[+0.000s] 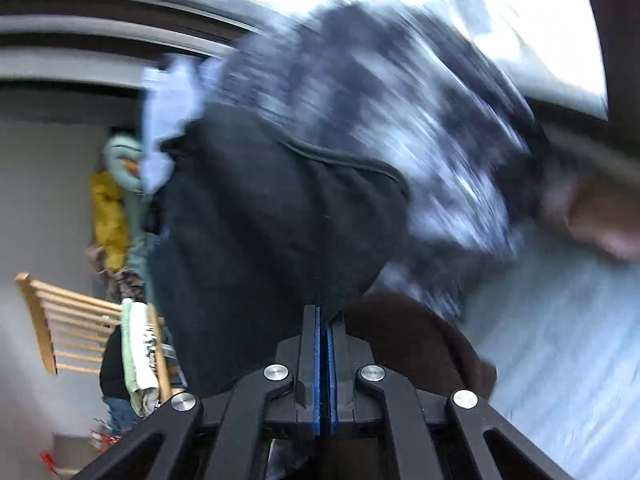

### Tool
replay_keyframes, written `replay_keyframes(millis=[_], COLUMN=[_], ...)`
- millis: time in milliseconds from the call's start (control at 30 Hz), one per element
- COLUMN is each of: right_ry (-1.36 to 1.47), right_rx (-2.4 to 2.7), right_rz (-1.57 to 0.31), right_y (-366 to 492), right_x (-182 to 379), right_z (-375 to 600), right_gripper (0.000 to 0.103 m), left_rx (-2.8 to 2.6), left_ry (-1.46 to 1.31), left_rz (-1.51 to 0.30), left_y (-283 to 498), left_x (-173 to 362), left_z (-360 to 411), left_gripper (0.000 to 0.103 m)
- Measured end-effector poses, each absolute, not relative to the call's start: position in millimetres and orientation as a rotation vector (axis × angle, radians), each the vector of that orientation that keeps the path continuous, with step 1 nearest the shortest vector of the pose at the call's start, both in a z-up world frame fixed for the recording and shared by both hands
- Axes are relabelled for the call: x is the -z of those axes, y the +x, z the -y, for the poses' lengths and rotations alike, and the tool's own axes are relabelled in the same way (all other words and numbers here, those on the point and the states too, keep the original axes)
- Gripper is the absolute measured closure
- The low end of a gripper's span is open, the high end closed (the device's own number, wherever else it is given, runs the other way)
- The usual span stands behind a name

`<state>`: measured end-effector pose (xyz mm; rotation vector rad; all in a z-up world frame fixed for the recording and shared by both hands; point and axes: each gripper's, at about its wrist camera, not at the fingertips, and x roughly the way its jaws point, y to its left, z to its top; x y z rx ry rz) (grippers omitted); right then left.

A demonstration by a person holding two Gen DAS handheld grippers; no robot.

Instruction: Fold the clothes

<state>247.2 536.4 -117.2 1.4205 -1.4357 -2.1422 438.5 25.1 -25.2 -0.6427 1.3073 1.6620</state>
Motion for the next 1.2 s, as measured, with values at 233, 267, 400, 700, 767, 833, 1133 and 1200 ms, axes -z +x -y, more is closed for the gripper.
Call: replay_keyframes(millis=[233, 267, 400, 700, 767, 833, 1133, 1200], right_ry=[1.5, 1.477, 1.344, 1.49, 1.5, 1.488, 1.404, 1.401], right_rx=[2.095, 2.106, 2.172, 2.273, 2.275, 2.283, 2.301, 2.297], right_rz=[1.488, 1.474, 1.442, 1.372, 1.35, 1.304, 0.858, 0.736], right_y=[258, 260, 273, 288, 278, 265, 142, 106], right_x=[142, 135, 95, 77, 75, 68, -15, -35], right_z=[-541, -542, -553, -551, -547, -541, -456, -427], right_gripper=[0.101, 0.101, 0.101, 0.101, 0.101, 0.101, 0.101, 0.101], left_rx=[-1.593, -1.595, -1.603, -1.499, -1.525, -1.58, -1.87, -1.899], left_ry=[-0.719, -0.725, -0.767, -0.838, -0.837, -0.822, -0.9, -0.975], left_rz=[-1.257, -1.224, -1.074, -1.072, -1.096, -1.113, -1.076, -1.024], left_y=[446, 445, 436, 448, 440, 425, 297, 258], left_x=[31, 25, -3, 0, -1, -9, -49, -59], left_z=[-22, -21, -17, -8, -7, -6, -1, -2], left_gripper=[0.099, 0.099, 0.099, 0.099, 0.099, 0.099, 0.099, 0.099])
